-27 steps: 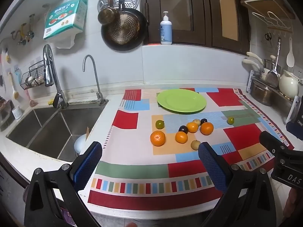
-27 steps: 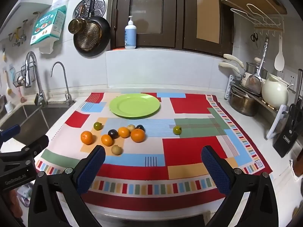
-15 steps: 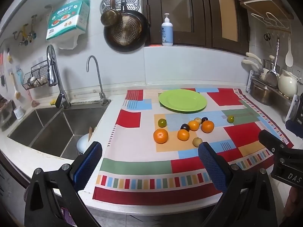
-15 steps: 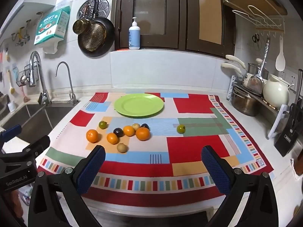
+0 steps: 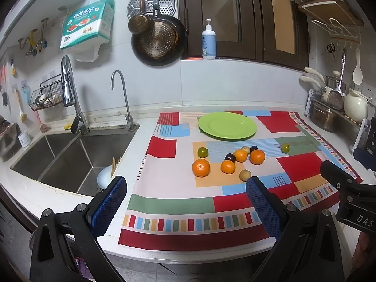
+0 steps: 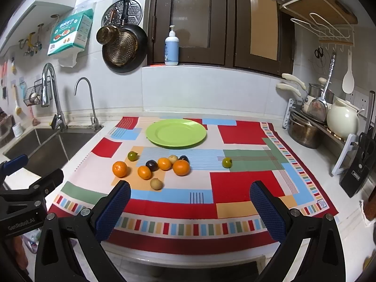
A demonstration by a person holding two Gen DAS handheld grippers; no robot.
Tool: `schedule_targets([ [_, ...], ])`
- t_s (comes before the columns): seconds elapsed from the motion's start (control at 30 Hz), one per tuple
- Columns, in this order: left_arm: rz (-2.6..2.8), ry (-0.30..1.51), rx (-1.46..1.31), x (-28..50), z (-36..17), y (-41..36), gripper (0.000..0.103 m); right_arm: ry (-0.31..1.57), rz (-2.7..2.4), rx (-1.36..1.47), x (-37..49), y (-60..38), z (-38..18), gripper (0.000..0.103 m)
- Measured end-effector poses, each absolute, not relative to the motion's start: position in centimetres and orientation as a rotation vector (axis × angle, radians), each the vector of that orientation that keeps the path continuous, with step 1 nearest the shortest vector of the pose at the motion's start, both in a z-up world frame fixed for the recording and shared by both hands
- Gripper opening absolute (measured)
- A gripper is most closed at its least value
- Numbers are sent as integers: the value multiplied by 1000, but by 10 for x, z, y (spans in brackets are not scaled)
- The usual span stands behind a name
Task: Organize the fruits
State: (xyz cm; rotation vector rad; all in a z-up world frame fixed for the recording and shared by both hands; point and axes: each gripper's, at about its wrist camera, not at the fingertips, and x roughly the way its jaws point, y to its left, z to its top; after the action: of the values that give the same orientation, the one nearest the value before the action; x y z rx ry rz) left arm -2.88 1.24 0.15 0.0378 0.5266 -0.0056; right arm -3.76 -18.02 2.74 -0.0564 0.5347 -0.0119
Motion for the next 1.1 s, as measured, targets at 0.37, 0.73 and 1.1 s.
schedule_targets([
  [0.37, -10, 521, 41, -33, 4, 13, 103, 532, -1, -57, -39, -179, 28, 102],
  [0.73, -13, 517, 42, -32, 7, 14, 103, 528, 7, -53, -39, -178, 28, 102],
  [1.1, -19, 521, 37, -32, 7, 14, 103, 528, 16, -57, -40, -176, 27, 102],
])
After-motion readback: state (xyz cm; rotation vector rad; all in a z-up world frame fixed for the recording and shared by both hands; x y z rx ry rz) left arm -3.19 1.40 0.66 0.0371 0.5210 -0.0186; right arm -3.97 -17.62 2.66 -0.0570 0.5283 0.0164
